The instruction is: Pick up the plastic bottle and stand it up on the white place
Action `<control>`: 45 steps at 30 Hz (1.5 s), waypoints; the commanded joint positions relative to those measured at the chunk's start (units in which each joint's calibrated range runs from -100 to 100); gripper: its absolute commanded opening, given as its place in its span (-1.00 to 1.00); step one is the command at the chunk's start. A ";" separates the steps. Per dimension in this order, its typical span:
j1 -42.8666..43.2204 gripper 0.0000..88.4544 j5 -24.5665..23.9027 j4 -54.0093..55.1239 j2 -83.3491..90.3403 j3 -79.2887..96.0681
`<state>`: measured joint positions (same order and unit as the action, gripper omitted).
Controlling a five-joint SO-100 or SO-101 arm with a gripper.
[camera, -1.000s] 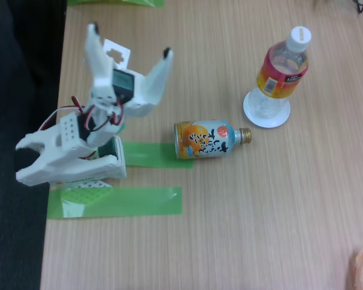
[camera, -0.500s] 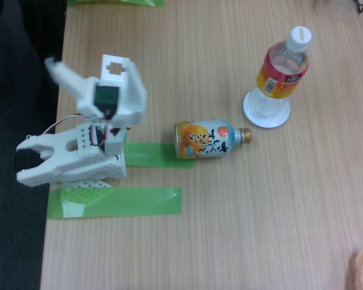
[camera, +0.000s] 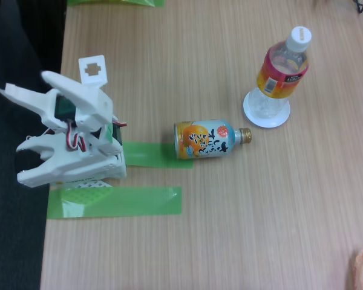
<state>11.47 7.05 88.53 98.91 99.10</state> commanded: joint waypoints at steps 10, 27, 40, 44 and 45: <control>0.16 -0.98 -0.20 10.53 0.00 0.27; -0.13 -0.97 -0.14 10.95 0.09 0.27; -0.13 -0.97 -0.14 10.95 0.09 0.27; -0.13 -0.97 -0.14 10.95 0.09 0.27; -0.13 -0.97 -0.14 10.95 0.09 0.27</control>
<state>11.39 6.78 98.05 98.99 99.10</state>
